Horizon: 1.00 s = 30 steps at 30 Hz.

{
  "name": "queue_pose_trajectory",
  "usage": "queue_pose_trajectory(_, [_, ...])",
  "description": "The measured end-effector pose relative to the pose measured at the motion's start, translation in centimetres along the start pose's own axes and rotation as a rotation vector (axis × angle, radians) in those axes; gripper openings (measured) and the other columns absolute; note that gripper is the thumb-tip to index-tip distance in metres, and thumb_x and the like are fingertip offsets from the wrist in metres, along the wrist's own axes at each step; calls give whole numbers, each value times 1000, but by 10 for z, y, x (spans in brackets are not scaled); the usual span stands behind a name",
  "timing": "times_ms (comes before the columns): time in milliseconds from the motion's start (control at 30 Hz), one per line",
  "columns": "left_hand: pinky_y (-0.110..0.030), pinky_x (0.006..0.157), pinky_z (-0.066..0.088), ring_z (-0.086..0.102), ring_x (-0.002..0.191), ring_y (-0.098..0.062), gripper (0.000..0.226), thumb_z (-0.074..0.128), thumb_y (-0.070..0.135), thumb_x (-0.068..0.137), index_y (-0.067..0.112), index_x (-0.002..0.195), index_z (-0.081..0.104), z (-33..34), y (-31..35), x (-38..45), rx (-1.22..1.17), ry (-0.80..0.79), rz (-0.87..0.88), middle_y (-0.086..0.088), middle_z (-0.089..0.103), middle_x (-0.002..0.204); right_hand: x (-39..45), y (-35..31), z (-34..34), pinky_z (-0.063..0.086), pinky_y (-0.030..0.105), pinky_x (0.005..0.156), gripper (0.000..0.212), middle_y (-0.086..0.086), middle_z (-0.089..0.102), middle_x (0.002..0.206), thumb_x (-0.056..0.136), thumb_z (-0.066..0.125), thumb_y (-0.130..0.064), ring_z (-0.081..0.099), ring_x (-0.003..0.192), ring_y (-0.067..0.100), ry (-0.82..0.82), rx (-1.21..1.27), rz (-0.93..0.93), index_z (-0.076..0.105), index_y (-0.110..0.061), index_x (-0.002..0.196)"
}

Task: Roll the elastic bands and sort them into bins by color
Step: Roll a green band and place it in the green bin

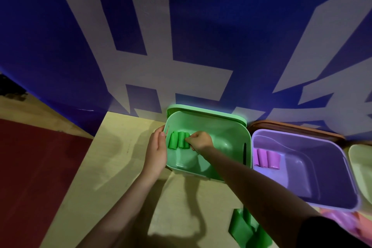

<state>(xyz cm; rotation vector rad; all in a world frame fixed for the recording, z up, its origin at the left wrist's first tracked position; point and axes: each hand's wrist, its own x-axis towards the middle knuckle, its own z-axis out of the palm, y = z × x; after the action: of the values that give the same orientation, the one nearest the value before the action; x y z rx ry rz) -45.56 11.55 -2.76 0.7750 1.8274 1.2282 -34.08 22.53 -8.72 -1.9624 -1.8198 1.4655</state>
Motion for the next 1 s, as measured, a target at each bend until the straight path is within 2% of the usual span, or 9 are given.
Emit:
queue_pose_trajectory(100, [-32,87,50,58,108,-15,35,28,30,104,21,131,50,-1,-2,1,10,6,3,0,59,121,-3,-2,0,45,30,64,32,10,52,60,82,64,-25,50,60,21,11,7,8,53,-16,54])
queue_pose_trajectory(200, [-30,86,48,58,108,-14,35,28,28,104,20,130,51,-1,-2,1,11,14,21,-1,59,120,-5,1,-1,43,29,62,32,10,51,59,84,61,-28,49,60,20,23,19,17,55,-14,55])
queue_pose_trajectory(400, [-39,93,49,58,108,-16,33,28,27,104,23,127,51,0,-1,0,7,15,34,-1,60,119,-5,2,-6,53,34,70,36,8,54,56,85,60,-31,52,59,20,40,-8,17,58,-12,54])
queue_pose_trajectory(567, [-41,93,49,58,108,-18,32,28,27,104,24,125,52,-1,-4,2,30,25,24,-1,60,119,-7,2,-17,53,36,68,38,10,55,58,85,61,-34,51,59,22,63,33,21,55,-14,54])
queue_pose_trajectory(667, [-40,92,49,58,108,-16,33,28,30,104,23,125,52,-1,-5,3,60,21,31,-1,60,119,-13,3,-26,47,31,65,40,10,53,57,88,59,-34,50,58,22,51,65,24,52,-15,54])
queue_pose_trajectory(800, [-42,81,51,61,93,-20,28,27,30,103,23,106,54,-6,1,2,207,-24,42,-5,63,102,-29,3,-43,44,28,63,38,5,54,53,92,57,-28,49,50,18,-14,141,37,54,-12,57])
queue_pose_trajectory(900, [-38,75,46,59,88,-28,32,26,28,103,15,96,55,-10,11,2,304,-53,-1,-11,62,93,-52,2,-63,47,29,63,24,5,57,63,94,57,-20,54,56,16,-57,282,19,56,-11,71])
queue_pose_trajectory(967, [-36,71,42,57,88,-30,31,29,26,102,12,98,57,-15,18,-1,415,-50,15,-11,60,92,-72,2,-78,47,23,58,19,5,57,68,94,56,-15,54,58,14,-56,361,-10,56,-11,76])
queue_pose_trajectory(1000, [-36,72,43,57,90,-30,32,31,26,102,10,105,59,-17,23,-3,521,-37,54,-12,60,97,-83,2,-86,46,21,56,17,6,57,68,94,56,-13,53,58,13,-44,399,-31,56,-10,77])
